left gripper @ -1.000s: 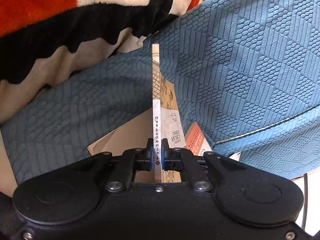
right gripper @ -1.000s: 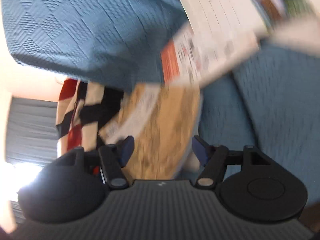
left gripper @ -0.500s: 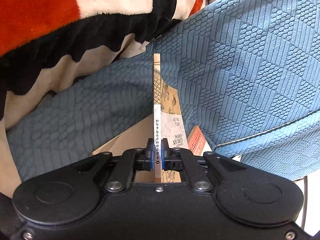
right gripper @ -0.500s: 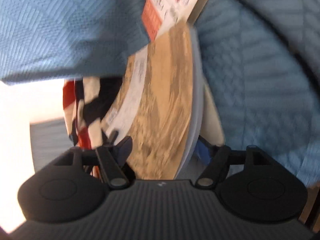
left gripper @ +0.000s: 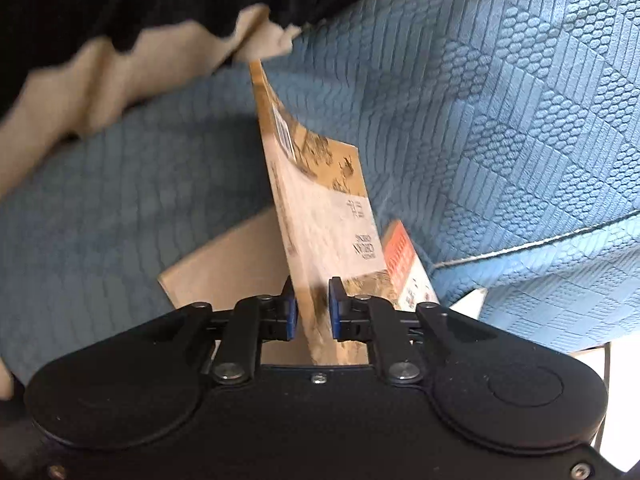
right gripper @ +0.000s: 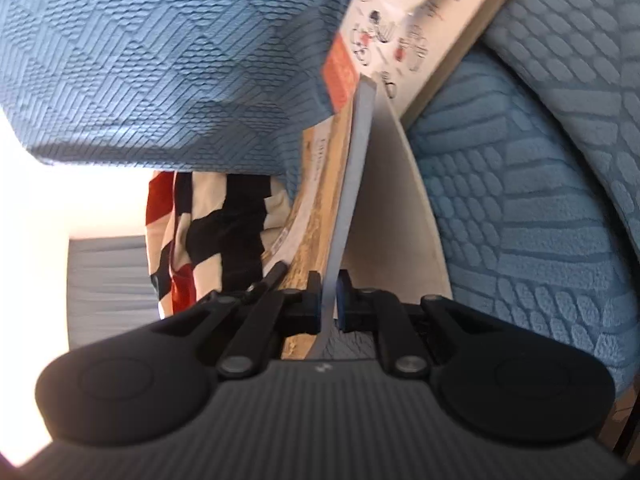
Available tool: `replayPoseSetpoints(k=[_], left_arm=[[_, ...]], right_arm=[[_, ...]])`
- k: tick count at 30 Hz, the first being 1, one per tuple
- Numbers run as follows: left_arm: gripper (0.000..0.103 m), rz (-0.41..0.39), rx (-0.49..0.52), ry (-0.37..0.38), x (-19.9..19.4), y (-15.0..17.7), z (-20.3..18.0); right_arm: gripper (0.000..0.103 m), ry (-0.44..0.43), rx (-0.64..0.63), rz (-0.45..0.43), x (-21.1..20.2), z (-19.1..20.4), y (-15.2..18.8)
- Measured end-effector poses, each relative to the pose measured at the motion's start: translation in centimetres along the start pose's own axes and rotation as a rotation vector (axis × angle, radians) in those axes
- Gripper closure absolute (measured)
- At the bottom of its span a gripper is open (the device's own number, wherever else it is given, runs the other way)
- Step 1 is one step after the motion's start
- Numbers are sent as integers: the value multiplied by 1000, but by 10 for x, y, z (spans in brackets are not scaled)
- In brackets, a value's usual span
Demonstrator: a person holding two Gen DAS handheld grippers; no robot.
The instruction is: Organize objects
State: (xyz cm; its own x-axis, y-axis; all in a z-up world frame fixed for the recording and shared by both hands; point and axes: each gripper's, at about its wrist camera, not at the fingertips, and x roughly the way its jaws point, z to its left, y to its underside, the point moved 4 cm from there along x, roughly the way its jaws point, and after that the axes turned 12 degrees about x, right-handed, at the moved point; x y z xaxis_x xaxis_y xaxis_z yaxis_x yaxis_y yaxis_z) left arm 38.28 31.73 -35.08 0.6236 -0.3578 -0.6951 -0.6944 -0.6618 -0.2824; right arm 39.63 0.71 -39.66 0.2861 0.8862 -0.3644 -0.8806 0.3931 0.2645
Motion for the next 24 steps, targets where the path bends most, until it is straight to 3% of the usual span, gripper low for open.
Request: replayPoseSetpoints(k=[4,9,10,12,14,18,19,21,24], left_arm=[[83,24,4,22,8,13,-9],[83,55,-4,23,16,23,-8],[86,64,-3,29,15,24,-6],[94,80,-29,64,10,28,-1],[95,98,-58,106,9,26,4],[95,116,-31,111,4,21,8],[96,121,-39,117,3,19,10],[96,131,-44,127,1,19,13],[96,157,-37,145,-1,18,18]], right_arm=[[93,5,-18,25,-3,4,14],[93,3,-36,29,-6,7,26],[92,9,-44,32,-7,7,26],[87,26,-59,49,-8,7,25],[79,26,-61,68,-8,8,20],[68,75,-89,45,-11,8,3],[61,76,-79,38,-12,6,-4],[52,56,-52,22,-15,3,-18],[49,6,-15,14,-16,0,-41]])
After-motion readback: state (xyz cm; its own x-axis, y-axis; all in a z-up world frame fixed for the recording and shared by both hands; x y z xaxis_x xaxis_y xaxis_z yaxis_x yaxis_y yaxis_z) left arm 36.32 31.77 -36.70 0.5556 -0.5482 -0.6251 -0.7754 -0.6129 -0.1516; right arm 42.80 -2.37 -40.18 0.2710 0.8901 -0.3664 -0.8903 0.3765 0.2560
